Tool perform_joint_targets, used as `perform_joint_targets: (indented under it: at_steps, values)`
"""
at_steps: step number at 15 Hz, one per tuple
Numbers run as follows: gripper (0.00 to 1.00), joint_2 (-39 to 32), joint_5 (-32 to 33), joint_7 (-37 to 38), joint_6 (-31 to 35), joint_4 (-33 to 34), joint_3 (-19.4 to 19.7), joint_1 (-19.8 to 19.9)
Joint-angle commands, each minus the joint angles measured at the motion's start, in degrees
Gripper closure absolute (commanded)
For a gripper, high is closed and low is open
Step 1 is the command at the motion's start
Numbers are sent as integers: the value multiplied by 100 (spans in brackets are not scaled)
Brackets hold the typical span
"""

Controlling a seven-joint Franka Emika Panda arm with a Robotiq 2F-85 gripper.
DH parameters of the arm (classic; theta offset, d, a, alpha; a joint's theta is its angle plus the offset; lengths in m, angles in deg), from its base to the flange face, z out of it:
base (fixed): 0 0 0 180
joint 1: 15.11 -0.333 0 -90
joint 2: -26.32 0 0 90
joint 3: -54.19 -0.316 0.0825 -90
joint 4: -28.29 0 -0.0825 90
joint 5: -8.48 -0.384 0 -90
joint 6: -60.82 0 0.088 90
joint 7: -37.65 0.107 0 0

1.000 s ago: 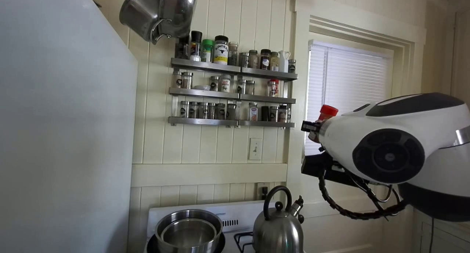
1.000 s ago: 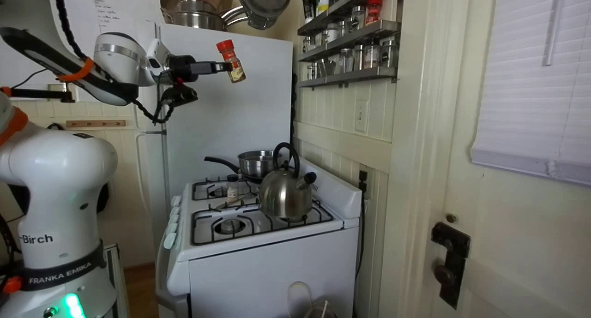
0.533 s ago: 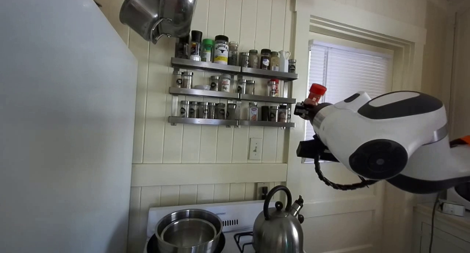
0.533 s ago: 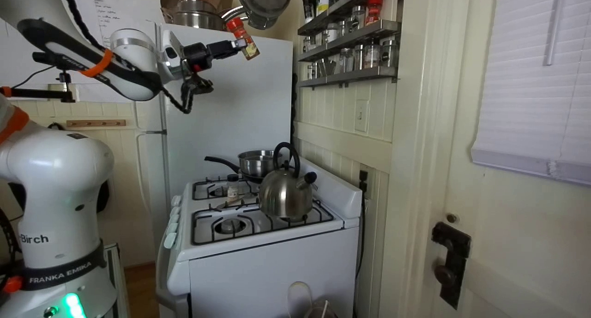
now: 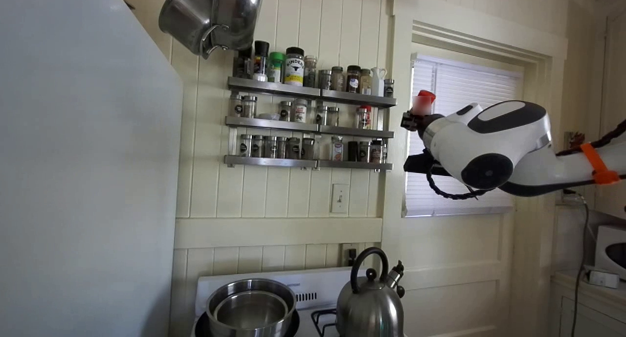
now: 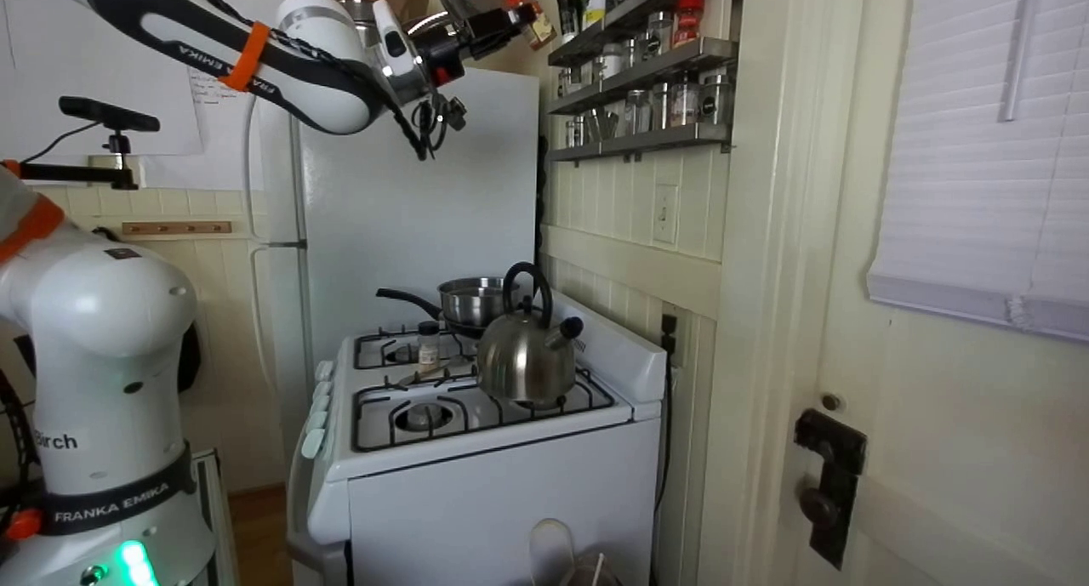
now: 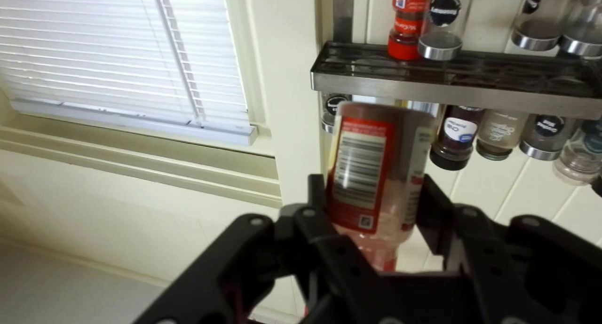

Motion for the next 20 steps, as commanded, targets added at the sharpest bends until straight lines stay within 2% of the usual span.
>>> perform_joint_targets:
  at_steps: [1,3,4,10,13,14,15,20]
  values:
    - [51,-122,-29,142,156,113,-133,290]
    - [51,-252,-26,193,161,194,-137,303]
    - [76,-284,-26,207,160,206,-153,303]
    - [76,-895,695,543,296,720,131,610]
    - [76,-1181,1103,964,438,1054,241,723]
    - [76,-1298,767,893,427,1232,-194,949]
    - [76,-1401,774,940,476,1368,-231,1016]
    - [76,-1856,742,1146,773,1980,-937,1781]
